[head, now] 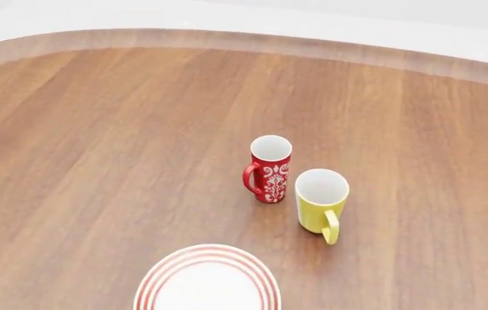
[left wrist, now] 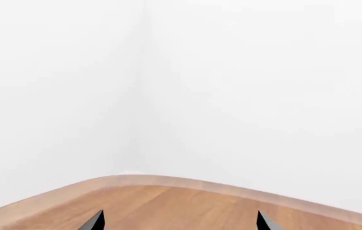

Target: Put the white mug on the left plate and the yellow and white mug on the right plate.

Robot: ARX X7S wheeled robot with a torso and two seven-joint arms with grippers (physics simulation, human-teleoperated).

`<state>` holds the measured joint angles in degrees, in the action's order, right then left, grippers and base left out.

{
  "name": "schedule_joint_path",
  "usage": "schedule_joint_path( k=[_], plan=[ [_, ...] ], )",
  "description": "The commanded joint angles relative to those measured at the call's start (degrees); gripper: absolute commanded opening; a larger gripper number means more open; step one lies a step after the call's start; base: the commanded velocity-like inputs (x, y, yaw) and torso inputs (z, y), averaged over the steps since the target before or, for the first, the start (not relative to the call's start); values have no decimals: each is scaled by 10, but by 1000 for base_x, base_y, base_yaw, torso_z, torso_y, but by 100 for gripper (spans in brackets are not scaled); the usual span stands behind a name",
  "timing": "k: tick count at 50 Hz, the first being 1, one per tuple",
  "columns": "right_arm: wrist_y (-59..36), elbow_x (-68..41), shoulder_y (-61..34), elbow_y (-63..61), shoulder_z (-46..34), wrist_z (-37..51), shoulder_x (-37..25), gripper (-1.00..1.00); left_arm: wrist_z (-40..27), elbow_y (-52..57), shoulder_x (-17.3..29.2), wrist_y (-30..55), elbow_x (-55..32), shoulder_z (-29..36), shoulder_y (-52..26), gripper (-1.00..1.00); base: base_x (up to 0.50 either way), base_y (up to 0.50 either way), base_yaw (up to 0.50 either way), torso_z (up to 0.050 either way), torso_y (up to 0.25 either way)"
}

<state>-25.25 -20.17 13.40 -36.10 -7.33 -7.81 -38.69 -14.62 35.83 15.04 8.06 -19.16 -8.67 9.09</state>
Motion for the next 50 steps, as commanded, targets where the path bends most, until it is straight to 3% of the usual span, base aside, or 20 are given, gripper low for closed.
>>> schedule_joint_path(
  k=[1,9,18,30,50],
  plan=[
    [14,0,55,-41,0,-40,-54,100,-4,5,5,1,-8,-7,2,100,0,0,0,0,0],
    [21,26,53,-51,-38,-64,-69,100,-7,7,8,3,-11,-7,2,100,0,0,0,0,0],
    [-25,3,-19,-38,-71,-102,-65,100,-10,8,10,3,-13,-6,2,100,0,0,0,0,0],
    [-67,4,-160,63,-146,-173,-17,100,-14,15,12,2,-22,-10,5,100,0,0,0,0,0],
    [-31,44,-201,207,-216,-213,32,100,-15,14,13,-10,-21,-5,13,100,0,0,0,0,0]
  ],
)
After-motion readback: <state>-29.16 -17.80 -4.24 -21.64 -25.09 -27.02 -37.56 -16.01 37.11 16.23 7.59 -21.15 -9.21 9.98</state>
